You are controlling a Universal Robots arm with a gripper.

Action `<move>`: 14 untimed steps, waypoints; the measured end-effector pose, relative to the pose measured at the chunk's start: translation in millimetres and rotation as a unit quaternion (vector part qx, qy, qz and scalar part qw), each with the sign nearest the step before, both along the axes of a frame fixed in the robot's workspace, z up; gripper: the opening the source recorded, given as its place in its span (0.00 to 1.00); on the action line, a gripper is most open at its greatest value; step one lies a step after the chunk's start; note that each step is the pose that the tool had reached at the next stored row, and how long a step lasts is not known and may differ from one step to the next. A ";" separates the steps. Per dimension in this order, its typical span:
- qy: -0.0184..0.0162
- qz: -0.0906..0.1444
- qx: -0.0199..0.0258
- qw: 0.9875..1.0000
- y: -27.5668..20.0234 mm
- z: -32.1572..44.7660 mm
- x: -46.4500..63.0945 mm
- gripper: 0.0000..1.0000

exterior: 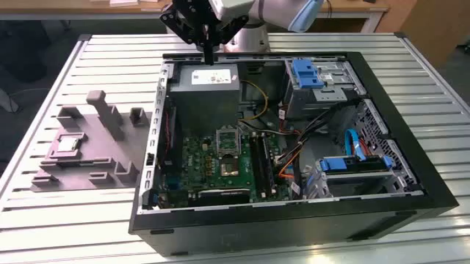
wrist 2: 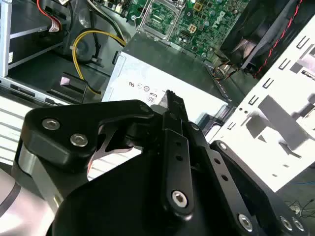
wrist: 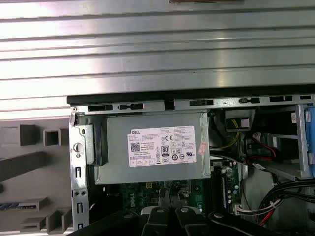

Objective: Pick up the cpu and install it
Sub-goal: 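Reach for the cpu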

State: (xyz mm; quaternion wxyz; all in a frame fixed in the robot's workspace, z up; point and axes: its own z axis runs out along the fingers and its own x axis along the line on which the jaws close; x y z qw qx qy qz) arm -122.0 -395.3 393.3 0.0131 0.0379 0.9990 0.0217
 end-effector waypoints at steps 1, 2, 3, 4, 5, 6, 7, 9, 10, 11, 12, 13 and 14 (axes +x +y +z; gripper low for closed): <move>0.000 0.000 0.000 1.000 0.0 0.0 0.0 0.11; 0.000 0.000 0.000 1.000 0.1 0.0 0.0 0.11; 0.000 0.000 0.000 1.000 0.1 0.0 0.0 0.11; 0.000 0.000 0.000 1.000 0.1 0.0 -0.1 0.11; 0.000 0.000 0.000 1.000 0.2 0.0 -0.2 0.11; 0.000 0.000 0.000 1.000 0.2 0.0 -0.5 0.11; 0.000 0.000 0.000 1.000 0.2 0.0 -0.8 0.11; 0.000 0.000 0.000 1.000 0.1 0.0 -1.3 0.11; 0.000 0.000 0.000 1.000 0.2 0.0 -1.5 0.11; 0.000 0.000 0.000 1.000 0.1 0.0 -1.7 0.11; 0.000 0.000 0.000 1.000 0.1 0.0 -1.9 0.11; 0.000 0.000 0.000 1.000 0.1 0.0 -2.2 0.11; 0.000 0.000 0.000 1.000 0.1 0.0 -2.5 0.11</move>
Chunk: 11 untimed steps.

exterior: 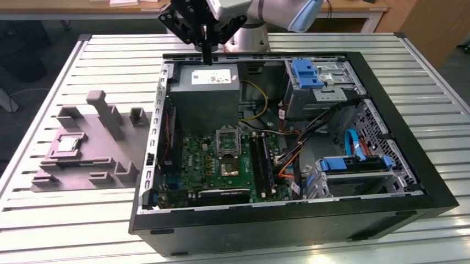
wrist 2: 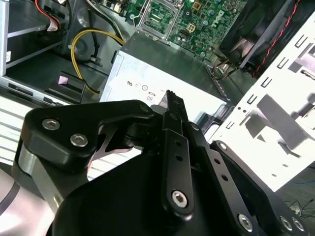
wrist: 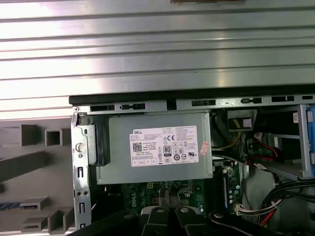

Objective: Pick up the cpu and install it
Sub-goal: 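Reach for the cpu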

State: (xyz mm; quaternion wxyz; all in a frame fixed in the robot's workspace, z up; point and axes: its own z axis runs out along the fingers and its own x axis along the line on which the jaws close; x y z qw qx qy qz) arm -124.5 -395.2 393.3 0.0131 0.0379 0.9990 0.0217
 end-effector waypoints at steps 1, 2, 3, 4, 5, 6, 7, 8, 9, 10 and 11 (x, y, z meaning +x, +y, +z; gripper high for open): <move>0.000 0.000 0.000 1.000 0.0 0.0 -0.3 0.11; 0.000 0.000 0.000 1.000 0.0 0.0 -0.5 0.11; 0.000 0.000 0.000 1.000 0.0 0.0 -0.7 0.11; 0.000 0.000 0.000 1.000 0.0 0.0 -0.9 0.11; 0.000 0.000 0.000 1.000 0.0 0.0 -1.1 0.11; 0.000 0.000 0.000 1.000 0.0 0.0 -1.2 0.11; 0.000 0.000 0.000 1.000 0.0 0.0 -1.4 0.11; 0.000 0.000 0.000 1.000 0.0 0.0 -1.6 0.11; 0.000 0.000 0.000 1.000 0.0 0.0 -1.7 0.11; 0.000 0.000 0.000 1.000 0.0 -0.1 -3.0 0.11; 0.000 0.000 0.000 1.000 0.0 -0.1 -4.0 0.11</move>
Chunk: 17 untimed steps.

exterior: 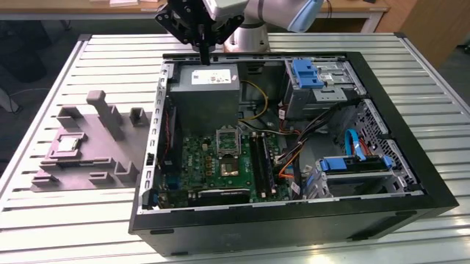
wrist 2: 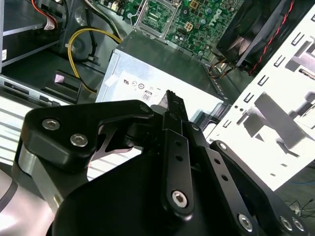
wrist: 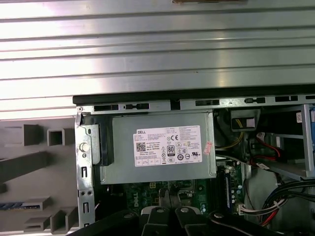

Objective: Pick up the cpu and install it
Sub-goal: 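Reach for the cpu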

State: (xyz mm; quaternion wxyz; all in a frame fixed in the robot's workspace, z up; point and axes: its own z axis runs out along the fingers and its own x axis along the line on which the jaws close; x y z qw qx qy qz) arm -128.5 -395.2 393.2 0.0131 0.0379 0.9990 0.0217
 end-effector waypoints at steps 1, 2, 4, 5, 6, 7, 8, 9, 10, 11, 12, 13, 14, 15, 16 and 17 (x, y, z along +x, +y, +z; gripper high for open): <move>0.000 0.000 0.000 1.000 0.0 0.0 0.0 0.11; 0.000 0.000 0.000 1.000 0.0 0.0 -0.1 0.11; 0.000 0.000 0.000 1.000 0.0 0.0 -0.3 0.11; 0.000 0.000 0.000 1.000 0.0 -0.4 -4.5 0.11; 0.000 0.000 0.000 1.000 0.0 -1.2 -6.5 0.11; 0.000 0.000 0.000 1.000 0.0 -1.2 -6.7 0.11; 0.000 0.000 0.000 1.000 0.0 -1.3 -6.8 0.11; 0.000 0.000 0.000 1.000 0.0 -1.3 -7.0 0.11; 0.000 0.000 0.000 1.000 0.0 -1.3 -7.4 0.11; 0.000 0.000 0.000 1.000 0.0 -1.3 -7.8 0.11; 0.000 0.000 0.000 1.000 0.0 -1.3 -8.0 0.11; 0.000 0.000 0.000 1.000 0.0 -1.3 -8.2 0.11; 0.000 0.000 0.000 1.000 0.0 -1.4 -8.4 0.11; 0.000 0.000 0.000 1.000 0.0 -1.6 -9.6 0.11; 0.000 0.000 0.000 1.000 0.0 -2.2 -10.2 0.11; 0.000 0.000 0.000 1.000 0.0 -2.2 -10.3 0.11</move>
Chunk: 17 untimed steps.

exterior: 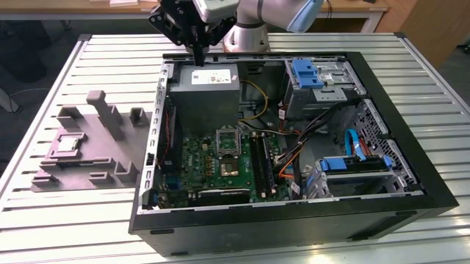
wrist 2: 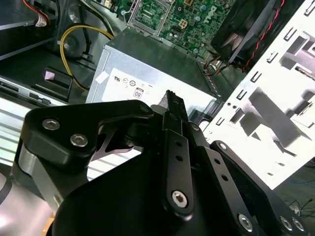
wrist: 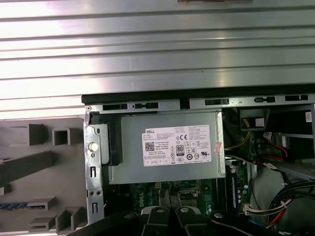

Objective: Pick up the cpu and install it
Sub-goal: 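Reach for the cpu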

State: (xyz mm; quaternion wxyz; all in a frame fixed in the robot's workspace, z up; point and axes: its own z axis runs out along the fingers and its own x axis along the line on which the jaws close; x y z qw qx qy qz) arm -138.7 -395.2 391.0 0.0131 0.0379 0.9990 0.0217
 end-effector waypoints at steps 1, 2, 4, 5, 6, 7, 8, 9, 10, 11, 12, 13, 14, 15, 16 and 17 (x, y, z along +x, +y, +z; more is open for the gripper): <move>0.000 0.000 0.000 1.000 0.0 -0.1 -0.1 0.11; 0.000 0.000 0.000 1.000 0.0 -0.1 -0.3 0.11; 0.000 0.000 0.000 1.000 0.0 -2.8 -5.0 0.11; 0.000 0.000 0.000 1.000 0.0 -4.1 -9.6 0.11; 0.000 0.000 0.000 1.000 0.0 -4.1 -9.6 0.11; 0.000 0.000 0.000 1.000 0.0 -4.1 -9.6 0.11; 0.000 0.000 0.000 1.000 0.0 -4.2 -9.6 0.11; 0.000 0.000 0.000 1.000 0.0 -4.1 -9.7 0.11; 0.000 0.000 0.000 1.000 0.0 -4.2 -9.8 0.11; 0.000 0.000 0.000 1.000 0.0 -4.2 -9.9 0.11; 0.000 0.000 0.000 1.000 0.0 -4.3 -9.9 0.11; 0.000 0.000 0.000 1.000 0.0 -4.3 -9.9 0.11; 0.000 0.000 0.000 1.000 0.0 -4.3 -9.9 0.11; 0.000 0.000 0.000 1.000 0.0 -4.3 -9.9 0.11; 0.000 0.000 0.000 1.000 0.0 -5.3 -9.9 0.11; 0.000 0.000 0.000 1.000 0.0 -7.1 -9.9 0.11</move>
